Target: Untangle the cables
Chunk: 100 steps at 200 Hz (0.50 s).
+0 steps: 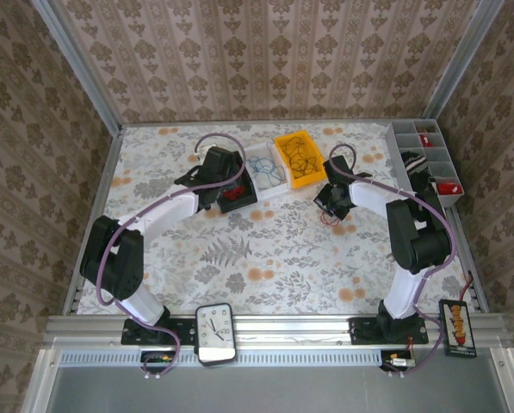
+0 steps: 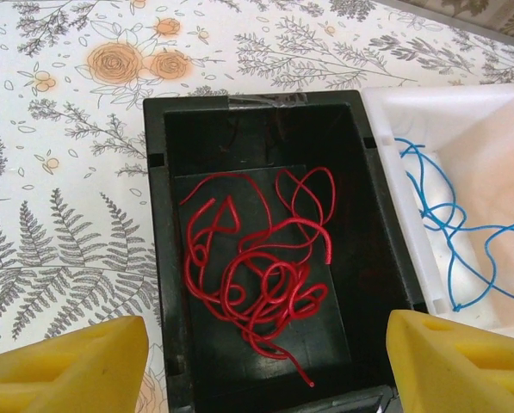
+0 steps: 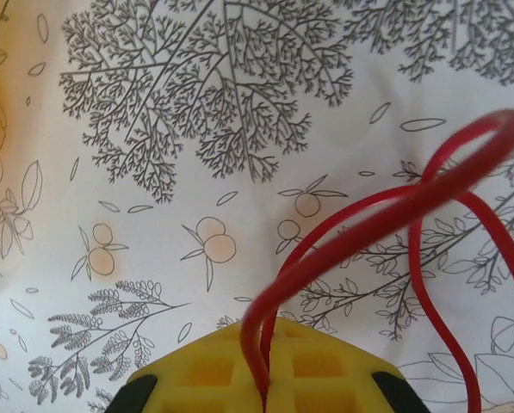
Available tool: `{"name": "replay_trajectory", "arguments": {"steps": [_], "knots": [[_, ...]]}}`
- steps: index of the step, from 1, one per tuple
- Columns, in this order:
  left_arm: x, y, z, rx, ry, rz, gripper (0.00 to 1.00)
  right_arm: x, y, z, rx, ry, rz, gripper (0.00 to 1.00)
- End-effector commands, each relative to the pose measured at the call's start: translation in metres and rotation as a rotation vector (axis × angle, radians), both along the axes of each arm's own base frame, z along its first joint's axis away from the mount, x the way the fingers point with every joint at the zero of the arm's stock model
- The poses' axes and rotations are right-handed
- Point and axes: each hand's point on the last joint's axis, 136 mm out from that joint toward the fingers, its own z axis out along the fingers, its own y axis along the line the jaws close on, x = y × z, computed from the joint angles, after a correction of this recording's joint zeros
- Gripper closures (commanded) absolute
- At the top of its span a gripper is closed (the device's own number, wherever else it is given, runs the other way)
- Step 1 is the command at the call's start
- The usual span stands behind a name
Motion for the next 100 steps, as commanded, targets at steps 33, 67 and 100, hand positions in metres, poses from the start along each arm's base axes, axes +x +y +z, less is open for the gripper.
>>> {"name": "replay_trajectory", "arguments": {"steps": [33, 67, 100], "knots": [[-0.01, 0.04, 0.009, -0.006, -0.03, 0.16, 0.27, 0.013, 0.033, 0.075, -0.023, -0.188, 0.254, 1.0], [-0.026, 0.076, 0.024, -0.021, -0.089, 0.299, 0.27, 0.026, 0.123, 0.133, 0.056, -0.326, 0.556, 1.0], [-0.052, 0.12, 0.02, -0.021, -0.058, 0.463, 0.27, 0.036, 0.212, 0.141, 0.159, -0.319, 0.763, 0.99]]}}
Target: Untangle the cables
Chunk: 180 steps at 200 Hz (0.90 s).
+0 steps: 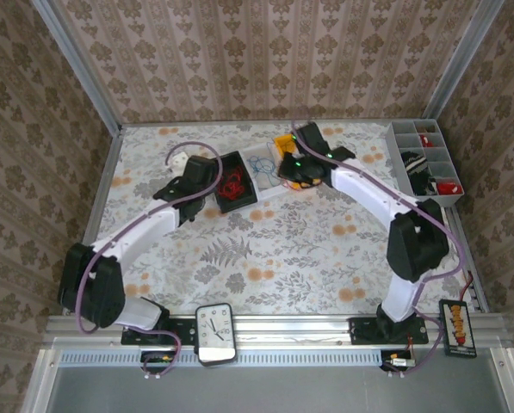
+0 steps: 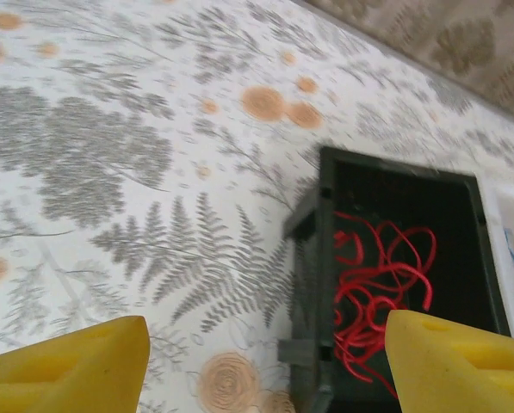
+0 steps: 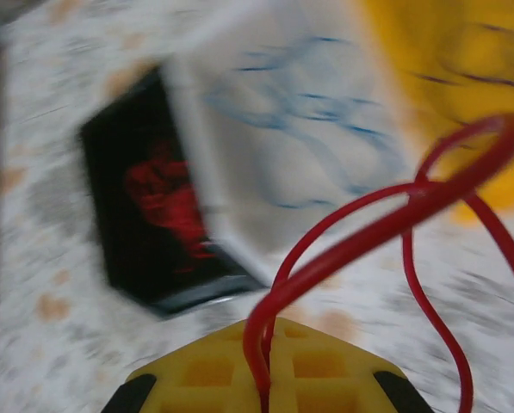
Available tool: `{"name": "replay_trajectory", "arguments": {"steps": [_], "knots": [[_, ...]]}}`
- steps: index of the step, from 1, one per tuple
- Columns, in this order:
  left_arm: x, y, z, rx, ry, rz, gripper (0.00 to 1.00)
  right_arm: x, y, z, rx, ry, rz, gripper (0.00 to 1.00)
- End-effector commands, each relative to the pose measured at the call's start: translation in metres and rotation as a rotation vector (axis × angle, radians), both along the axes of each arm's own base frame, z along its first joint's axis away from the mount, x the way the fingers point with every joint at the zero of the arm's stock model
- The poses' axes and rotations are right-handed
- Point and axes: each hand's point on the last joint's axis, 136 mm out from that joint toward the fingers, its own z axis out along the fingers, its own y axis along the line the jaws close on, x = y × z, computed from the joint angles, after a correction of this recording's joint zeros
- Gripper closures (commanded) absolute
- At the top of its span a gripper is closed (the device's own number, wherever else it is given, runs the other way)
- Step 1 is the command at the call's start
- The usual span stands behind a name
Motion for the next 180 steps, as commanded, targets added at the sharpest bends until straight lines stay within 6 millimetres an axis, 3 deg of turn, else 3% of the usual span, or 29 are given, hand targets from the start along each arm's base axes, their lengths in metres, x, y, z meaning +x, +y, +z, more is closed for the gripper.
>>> {"name": "replay_trajectory", "arguments": {"steps": [1, 26, 44, 71, 103, 145, 161, 180], "knots": [[-0.021, 0.04, -0.006, 0.011, 0.026, 0.164, 0.27, -0.011, 0.055, -0.025, -0.008, 0.085, 0.209, 0.99], [-0.037, 0.06, -0.011, 0.024, 0.065, 0.211, 0.27, 0.009, 0.101, -0.032, 0.001, 0.081, 0.292, 0.99], [-0.046, 0.066, -0.013, 0.034, 0.079, 0.217, 0.27, 0.03, 0.119, -0.044, -0.007, 0.085, 0.294, 0.94], [-0.051, 0.069, -0.014, 0.041, 0.088, 0.209, 0.27, 0.062, 0.124, -0.045, -0.056, 0.027, 0.253, 0.57], [-0.045, 0.066, -0.01, 0.048, 0.078, 0.18, 0.27, 0.073, 0.117, -0.014, -0.036, -0.047, 0.233, 0.49], [-0.035, 0.057, -0.014, 0.043, 0.083, 0.143, 0.27, 0.056, 0.094, 0.034, -0.048, -0.17, 0.231, 0.48], [-0.034, 0.057, -0.019, 0.044, 0.093, 0.14, 0.27, 0.048, 0.07, 0.05, -0.071, -0.217, 0.175, 0.48], [-0.035, 0.06, -0.021, 0.048, 0.101, 0.148, 0.27, 0.042, 0.02, 0.06, -0.088, -0.257, 0.04, 0.48]]}}
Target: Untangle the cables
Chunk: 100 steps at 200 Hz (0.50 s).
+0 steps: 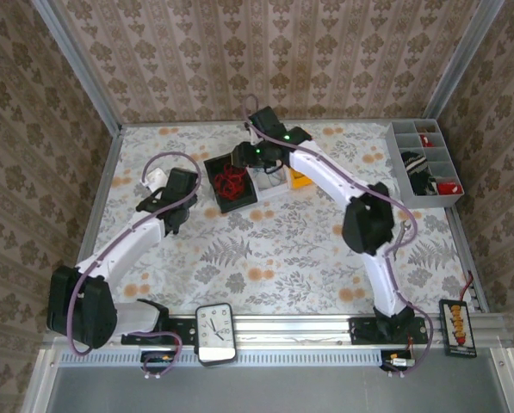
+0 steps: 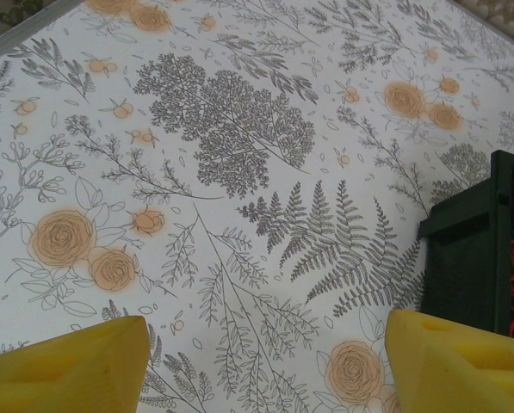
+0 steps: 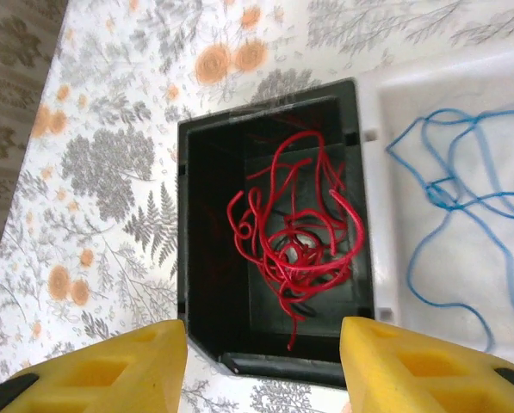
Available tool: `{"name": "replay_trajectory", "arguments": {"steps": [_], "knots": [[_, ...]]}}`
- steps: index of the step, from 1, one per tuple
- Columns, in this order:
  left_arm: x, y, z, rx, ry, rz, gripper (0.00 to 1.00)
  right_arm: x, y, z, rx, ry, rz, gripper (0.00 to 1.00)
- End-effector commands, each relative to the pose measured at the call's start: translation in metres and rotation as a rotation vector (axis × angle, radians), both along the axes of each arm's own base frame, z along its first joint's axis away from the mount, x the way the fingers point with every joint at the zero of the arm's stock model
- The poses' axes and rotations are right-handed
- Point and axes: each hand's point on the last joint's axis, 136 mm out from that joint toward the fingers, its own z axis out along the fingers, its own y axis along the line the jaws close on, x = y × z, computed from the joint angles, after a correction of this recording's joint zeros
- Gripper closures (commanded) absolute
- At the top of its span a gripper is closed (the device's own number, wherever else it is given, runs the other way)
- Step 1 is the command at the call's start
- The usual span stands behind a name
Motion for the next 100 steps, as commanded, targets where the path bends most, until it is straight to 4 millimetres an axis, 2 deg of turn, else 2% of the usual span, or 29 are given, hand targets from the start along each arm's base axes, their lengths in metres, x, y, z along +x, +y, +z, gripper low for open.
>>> {"name": "replay_trajectory", "arguments": {"steps": [1, 6, 29, 42, 60, 64, 73, 90, 97, 100], "knots": [[0.003, 0.004, 0.0, 0.014, 0.005, -0.004, 0.27, 0.004, -0.053, 0.055, 0.029, -0.179, -0.15, 0.48], [0.002, 0.007, 0.0, 0.017, 0.005, 0.001, 0.27, 0.002, -0.07, 0.058, 0.036, -0.189, -0.196, 0.48], [-0.005, 0.025, 0.0, 0.059, 0.015, 0.017, 0.27, -0.016, -0.169, 0.038, 0.018, -0.169, -0.426, 0.46], [-0.014, 0.045, -0.001, 0.093, 0.043, 0.041, 0.26, -0.035, -0.227, 0.02, -0.057, -0.168, -0.547, 0.45], [-0.03, 0.078, -0.004, 0.156, 0.095, 0.087, 0.26, -0.063, -0.296, -0.003, -0.196, -0.166, -0.684, 0.44], [-0.034, 0.085, -0.005, 0.168, 0.103, 0.096, 0.26, -0.072, -0.31, 0.002, -0.215, -0.188, -0.715, 0.43], [-0.04, 0.1, -0.007, 0.193, 0.118, 0.114, 0.25, -0.084, -0.333, -0.005, -0.278, -0.207, -0.747, 0.42], [-0.048, 0.124, -0.011, 0.25, 0.143, 0.138, 0.23, -0.099, -0.358, -0.014, -0.392, -0.269, -0.745, 0.38], [-0.05, 0.132, -0.012, 0.278, 0.156, 0.149, 0.17, -0.102, -0.362, -0.018, -0.44, -0.299, -0.73, 0.37], [-0.051, 0.136, -0.013, 0.289, 0.163, 0.154, 0.08, -0.103, -0.364, -0.02, -0.454, -0.314, -0.729, 0.36]]}}
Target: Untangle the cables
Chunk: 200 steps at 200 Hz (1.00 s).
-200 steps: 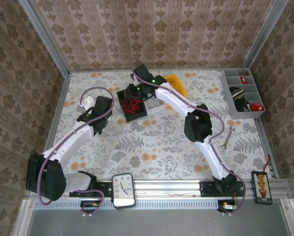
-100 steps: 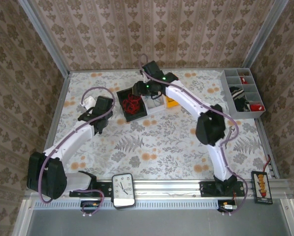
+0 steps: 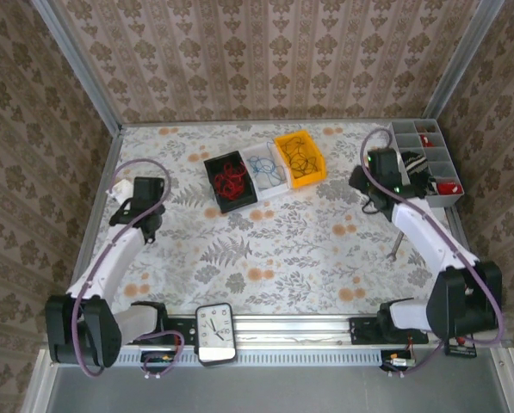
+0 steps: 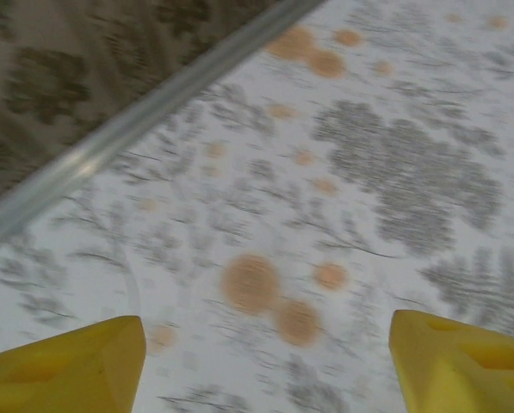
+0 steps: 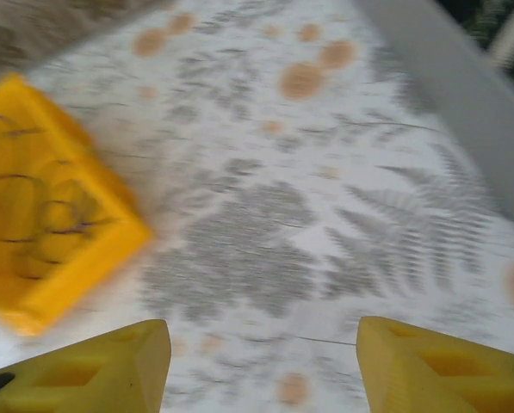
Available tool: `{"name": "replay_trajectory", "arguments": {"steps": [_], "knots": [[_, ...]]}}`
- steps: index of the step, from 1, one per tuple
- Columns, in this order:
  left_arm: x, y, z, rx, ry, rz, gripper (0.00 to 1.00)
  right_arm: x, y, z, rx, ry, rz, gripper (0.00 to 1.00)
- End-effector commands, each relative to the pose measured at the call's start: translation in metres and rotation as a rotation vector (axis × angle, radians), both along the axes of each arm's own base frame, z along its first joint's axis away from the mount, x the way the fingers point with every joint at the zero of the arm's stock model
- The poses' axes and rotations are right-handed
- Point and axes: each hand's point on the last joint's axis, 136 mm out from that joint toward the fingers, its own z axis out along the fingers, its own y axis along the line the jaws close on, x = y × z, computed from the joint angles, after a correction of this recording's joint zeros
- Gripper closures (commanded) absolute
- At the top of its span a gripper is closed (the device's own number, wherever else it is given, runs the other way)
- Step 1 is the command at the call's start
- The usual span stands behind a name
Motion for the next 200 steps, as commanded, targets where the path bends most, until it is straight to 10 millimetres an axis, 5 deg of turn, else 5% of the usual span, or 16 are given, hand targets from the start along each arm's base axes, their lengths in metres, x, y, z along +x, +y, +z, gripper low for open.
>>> {"name": "replay_trajectory", "arguments": {"steps": [1, 17, 47, 60, 76, 121, 200], "knots": [[-0.015, 0.029, -0.008, 0.138, 0.106, -0.011, 0.04, -0.005, -0.027, 0.008, -0.235, -0.092, -0.002, 0.36], [-0.012, 0.039, -0.009, 0.211, 0.132, -0.022, 0.0, -0.008, -0.037, -0.011, -0.296, -0.103, -0.022, 0.2], [0.011, 0.032, -0.03, 0.275, 0.153, -0.144, 0.0, -0.002, -0.04, -0.048, -0.345, -0.116, -0.013, 0.17], [0.019, 0.028, -0.039, 0.267, 0.13, -0.162, 0.0, 0.004, -0.038, -0.05, -0.36, -0.206, -0.003, 0.16], [0.03, 0.019, -0.046, 0.257, 0.032, -0.199, 0.0, 0.012, -0.032, -0.046, -0.345, -0.253, 0.033, 0.0], [0.05, 0.012, -0.029, 0.305, -0.22, -0.229, 0.0, 0.029, -0.015, -0.057, -0.3, -0.23, 0.19, 0.0], [0.091, -0.007, -0.034, 0.374, -0.226, -0.396, 0.0, 0.029, -0.006, -0.073, -0.253, -0.346, 0.288, 0.0]]}}
